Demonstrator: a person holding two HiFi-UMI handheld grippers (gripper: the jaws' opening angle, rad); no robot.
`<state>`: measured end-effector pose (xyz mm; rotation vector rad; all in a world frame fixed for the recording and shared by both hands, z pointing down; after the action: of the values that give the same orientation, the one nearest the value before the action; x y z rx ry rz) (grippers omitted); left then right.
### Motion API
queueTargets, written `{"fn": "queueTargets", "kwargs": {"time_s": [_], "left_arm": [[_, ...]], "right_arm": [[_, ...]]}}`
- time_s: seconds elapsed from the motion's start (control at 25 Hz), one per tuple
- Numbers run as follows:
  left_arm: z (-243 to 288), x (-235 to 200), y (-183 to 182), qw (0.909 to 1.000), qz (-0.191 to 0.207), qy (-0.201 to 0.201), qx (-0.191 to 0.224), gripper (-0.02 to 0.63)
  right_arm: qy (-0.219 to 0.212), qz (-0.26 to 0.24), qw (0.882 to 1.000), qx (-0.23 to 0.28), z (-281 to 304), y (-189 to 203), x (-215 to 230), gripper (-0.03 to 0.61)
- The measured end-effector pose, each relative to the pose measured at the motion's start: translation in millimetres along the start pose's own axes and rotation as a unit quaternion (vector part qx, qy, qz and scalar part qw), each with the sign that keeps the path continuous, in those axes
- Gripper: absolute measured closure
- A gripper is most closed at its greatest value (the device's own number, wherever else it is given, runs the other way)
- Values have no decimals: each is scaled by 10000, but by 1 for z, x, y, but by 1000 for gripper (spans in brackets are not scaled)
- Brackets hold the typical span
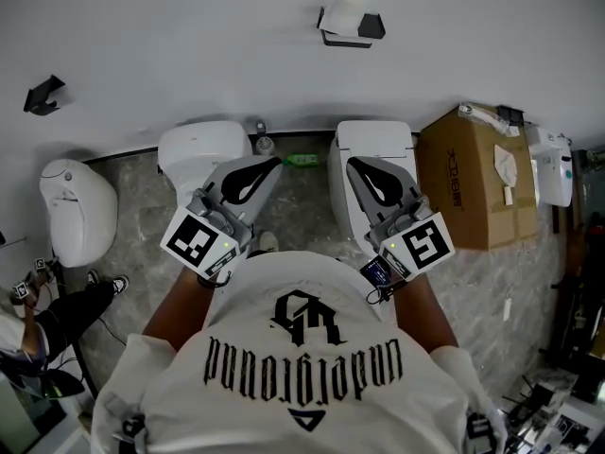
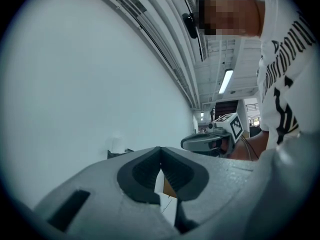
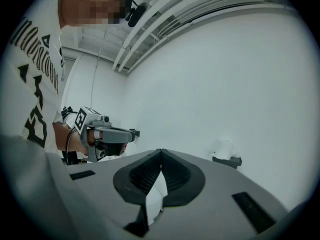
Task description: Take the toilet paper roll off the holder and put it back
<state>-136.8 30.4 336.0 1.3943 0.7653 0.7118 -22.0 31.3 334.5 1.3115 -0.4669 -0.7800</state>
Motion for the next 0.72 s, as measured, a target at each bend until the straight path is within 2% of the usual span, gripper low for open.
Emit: {"fn": "queueTargets", "kwargs": {"time_s": [0.16, 0.72], "left_arm": [[7, 26, 1, 9999, -136, -42, 24, 600], [26, 133, 16, 9994, -89, -279, -165, 600]], "right_arm": [[-167, 124, 9997, 90, -23, 10, 3, 565], [-499, 204, 9983, 229, -123, 43, 1, 565]]}}
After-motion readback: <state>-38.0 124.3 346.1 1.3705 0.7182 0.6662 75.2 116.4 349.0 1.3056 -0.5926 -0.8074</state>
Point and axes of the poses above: the fingertips, and each gripper's own axes: z forward along the fingers, x to its right, y out of its underside, the point moved 1 cm from there along -z, backward along the fingers, and after that the axes turned 4 degrees about -x, right-handed, at the moved point
